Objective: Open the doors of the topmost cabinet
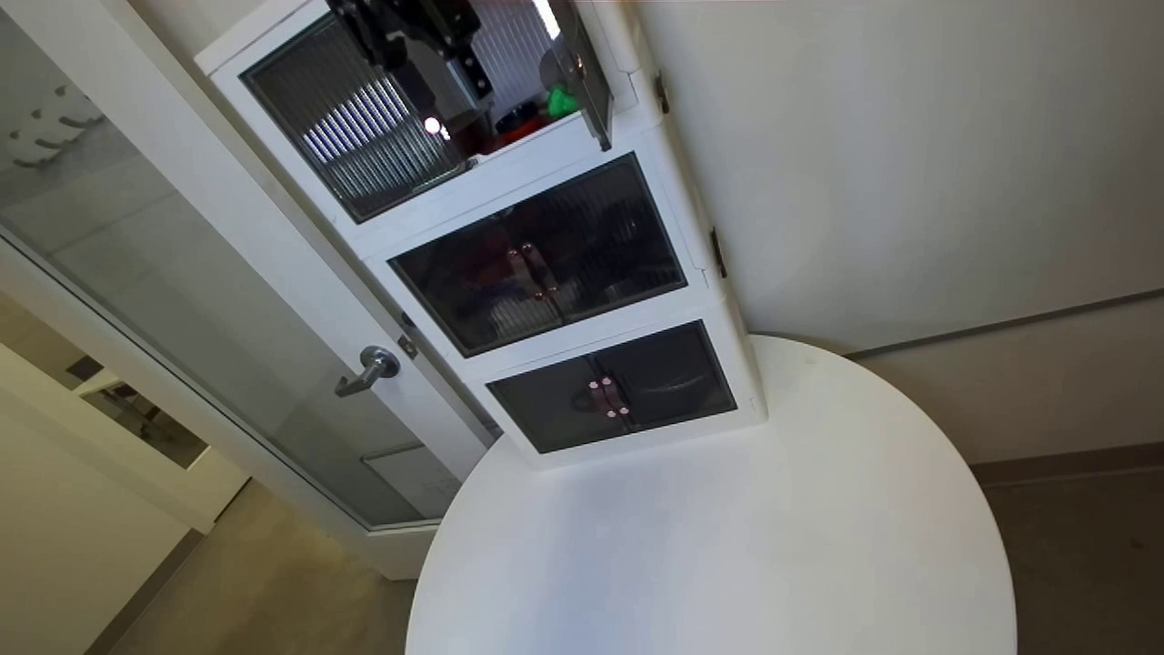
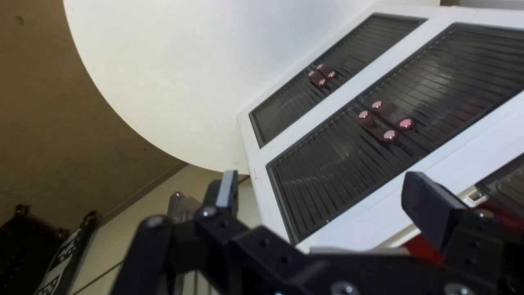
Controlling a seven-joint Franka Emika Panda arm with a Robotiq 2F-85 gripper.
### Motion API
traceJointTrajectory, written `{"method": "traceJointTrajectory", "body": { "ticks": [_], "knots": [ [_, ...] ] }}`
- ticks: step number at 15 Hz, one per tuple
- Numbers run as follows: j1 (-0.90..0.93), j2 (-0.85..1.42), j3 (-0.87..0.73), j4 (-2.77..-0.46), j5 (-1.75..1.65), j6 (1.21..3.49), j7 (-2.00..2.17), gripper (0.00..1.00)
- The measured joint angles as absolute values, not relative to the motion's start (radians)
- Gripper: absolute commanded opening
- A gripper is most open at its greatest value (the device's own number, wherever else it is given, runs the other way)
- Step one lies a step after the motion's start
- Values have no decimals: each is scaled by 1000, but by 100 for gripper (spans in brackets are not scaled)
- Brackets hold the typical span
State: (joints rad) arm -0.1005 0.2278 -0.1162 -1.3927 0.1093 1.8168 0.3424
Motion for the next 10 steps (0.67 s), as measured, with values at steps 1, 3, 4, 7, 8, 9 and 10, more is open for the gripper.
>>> {"method": "traceJointTrajectory", "body": {
  "ticks": [1, 3, 4, 7, 8, 9, 10],
  "knots": [
    [-98, 228, -116, -1397, 109, 1860, 349, 100],
    [-93, 227, -116, -1410, 98, 1970, 362, 100],
    [-89, 226, -116, -1420, 86, 2032, 362, 100],
    [-71, 213, -114, -1468, 51, 2220, 355, 100],
    [-68, 207, -110, -1486, 51, 2275, 346, 100],
    [-67, 202, -102, -1504, 67, 2331, 323, 100],
    [-68, 197, -91, -1522, 101, 2381, 285, 100]
  ]
}}
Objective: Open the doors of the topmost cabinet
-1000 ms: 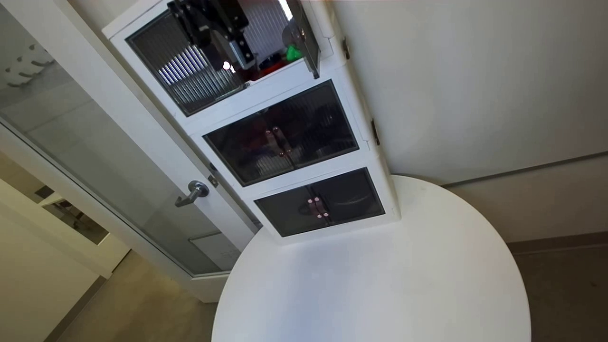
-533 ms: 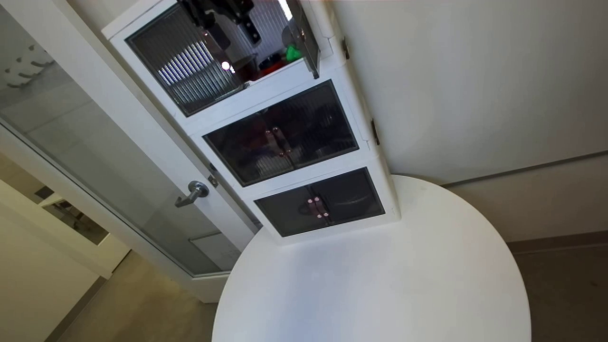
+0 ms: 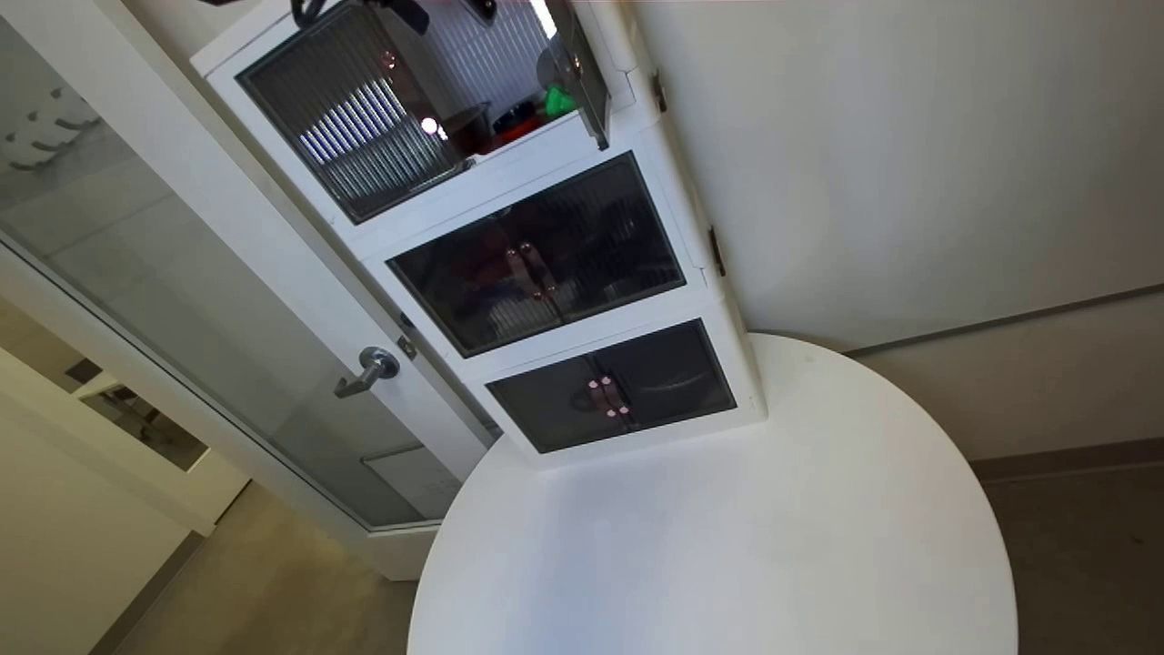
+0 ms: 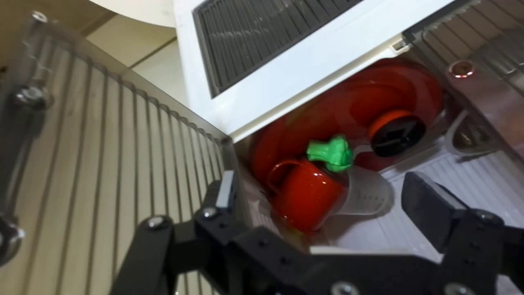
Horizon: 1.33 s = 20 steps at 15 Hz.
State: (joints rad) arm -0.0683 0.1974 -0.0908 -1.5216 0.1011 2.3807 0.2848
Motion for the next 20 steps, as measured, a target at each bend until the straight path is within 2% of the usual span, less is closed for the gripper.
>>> {"method": "traceJointTrajectory", "body": {
  "ticks": [4, 9, 20],
  "knots": [
    [-91, 181, -28, -1575, 358, 2504, 48, 100],
    [-123, 179, 54, -1594, 677, 2527, -319, 100],
    [-127, 208, 72, -1612, 934, 2450, -581, 100]
  ]
}}
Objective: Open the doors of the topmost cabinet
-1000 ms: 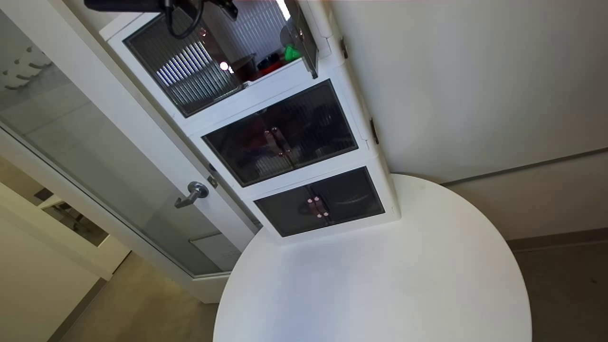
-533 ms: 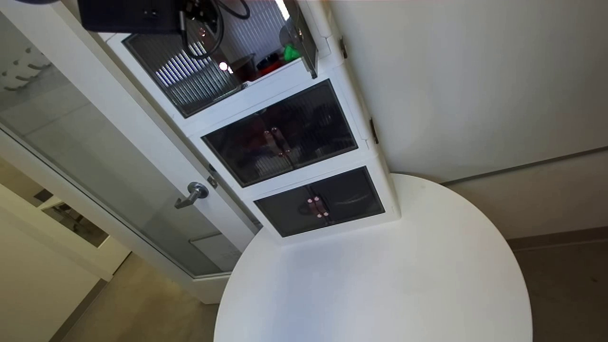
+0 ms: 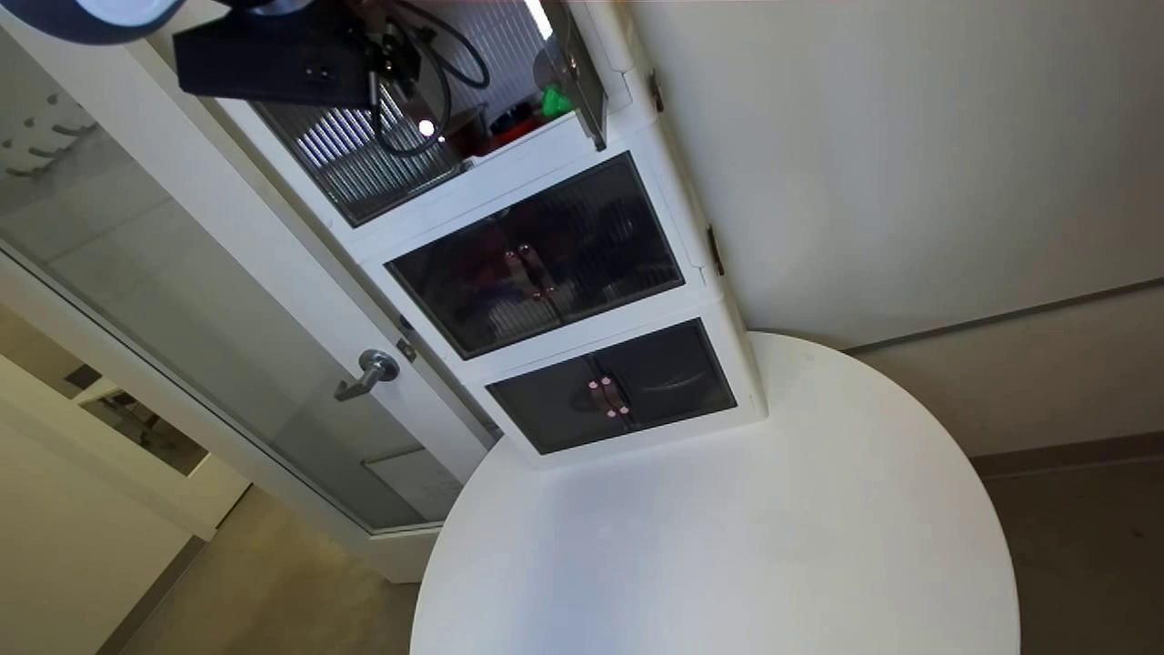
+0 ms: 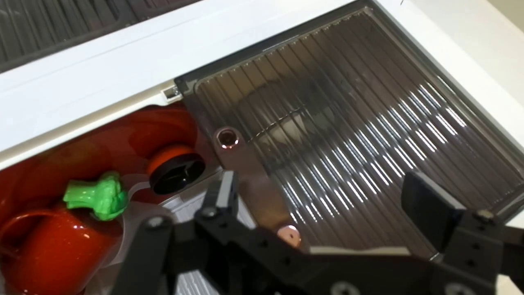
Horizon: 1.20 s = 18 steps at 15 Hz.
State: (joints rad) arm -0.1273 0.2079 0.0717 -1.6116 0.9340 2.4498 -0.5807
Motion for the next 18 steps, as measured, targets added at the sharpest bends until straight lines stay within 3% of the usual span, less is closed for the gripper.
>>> {"method": "traceJointTrajectory", "body": {
  "ticks": [17, 18],
  "knots": [
    [-81, 265, 75, -1608, 989, 2647, -669, 100],
    [-81, 268, 75, -1608, 989, 2668, -670, 89]
  ]
}}
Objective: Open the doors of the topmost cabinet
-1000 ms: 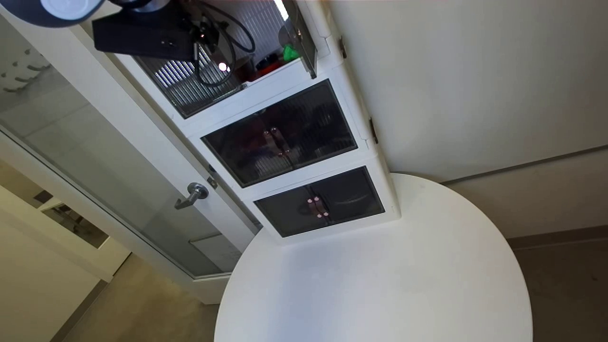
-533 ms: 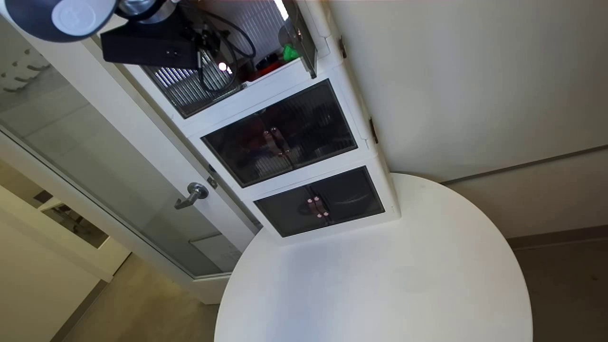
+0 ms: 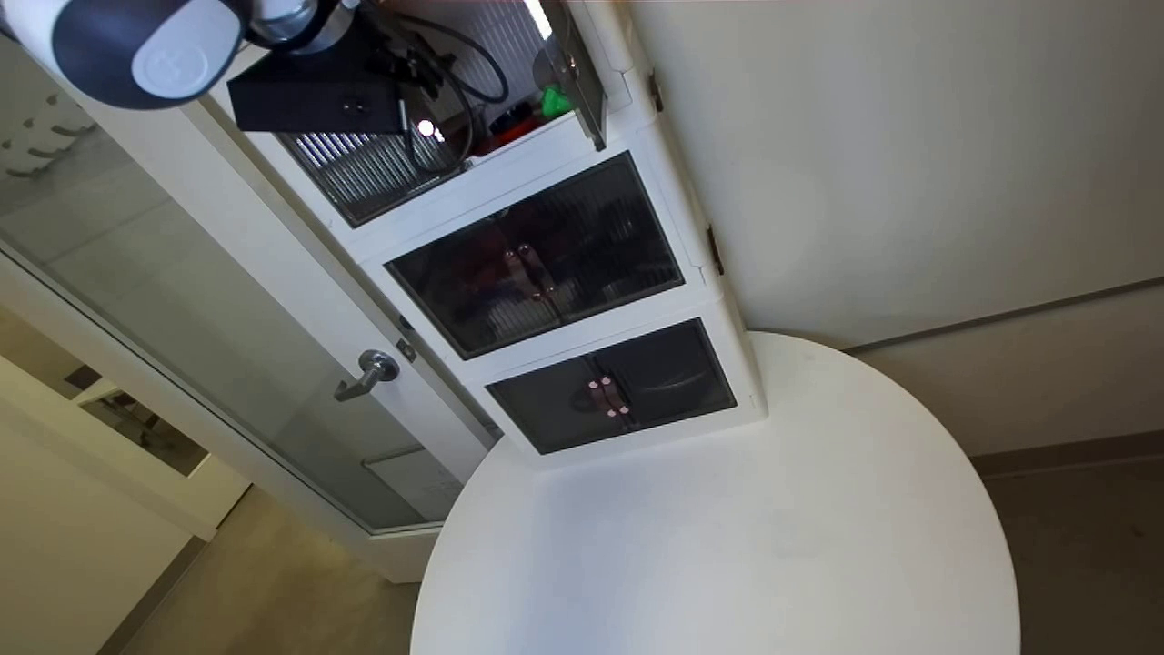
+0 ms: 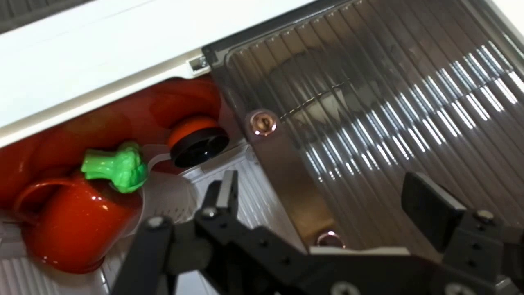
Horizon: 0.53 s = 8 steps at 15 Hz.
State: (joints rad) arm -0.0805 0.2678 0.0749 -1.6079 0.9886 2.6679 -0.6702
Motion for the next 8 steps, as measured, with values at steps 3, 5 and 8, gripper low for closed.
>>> {"method": "traceJointTrajectory", "body": {
  "ticks": [3, 5, 8],
  "knots": [
    [-79, 271, 75, -1608, 989, 2710, -671, 60],
    [-78, 272, 75, -1607, 989, 2725, -671, 44],
    [-75, 272, 76, -1606, 989, 2732, -671, 21]
  ]
}}
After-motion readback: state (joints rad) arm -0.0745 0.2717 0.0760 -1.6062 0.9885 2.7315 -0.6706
